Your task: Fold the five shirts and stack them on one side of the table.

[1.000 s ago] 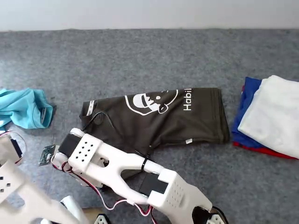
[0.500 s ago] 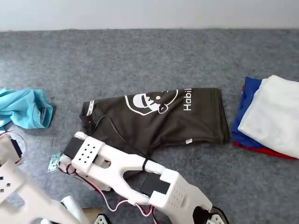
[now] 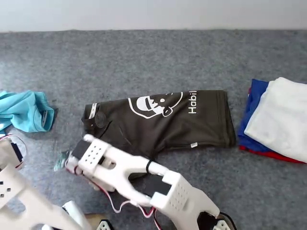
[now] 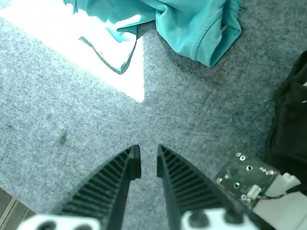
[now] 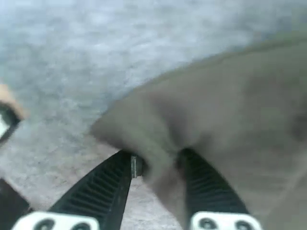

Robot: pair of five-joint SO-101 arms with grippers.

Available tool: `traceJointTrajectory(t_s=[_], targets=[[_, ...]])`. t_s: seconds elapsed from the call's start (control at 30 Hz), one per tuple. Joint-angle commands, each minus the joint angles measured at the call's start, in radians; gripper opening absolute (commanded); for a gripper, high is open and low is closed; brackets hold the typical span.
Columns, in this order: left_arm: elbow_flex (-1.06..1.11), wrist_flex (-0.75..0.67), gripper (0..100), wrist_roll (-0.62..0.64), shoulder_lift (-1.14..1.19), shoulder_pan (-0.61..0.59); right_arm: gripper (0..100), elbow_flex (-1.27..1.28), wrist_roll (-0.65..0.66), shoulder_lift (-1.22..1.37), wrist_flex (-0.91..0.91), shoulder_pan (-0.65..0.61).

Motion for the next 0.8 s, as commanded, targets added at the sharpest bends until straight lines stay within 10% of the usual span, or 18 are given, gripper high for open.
traceJointTrajectory(t_s=[0.0,0.77], targets=[[-0.002,-0.002,7,0.008,-0.008,0.000,0.6,-0.035,-0.003,0.065,-0.022,0.025],[-0.002,-0.002,7,0.008,-0.006,0.002,0.9,-0.411,0.173,-0.091,0.165,0.269]])
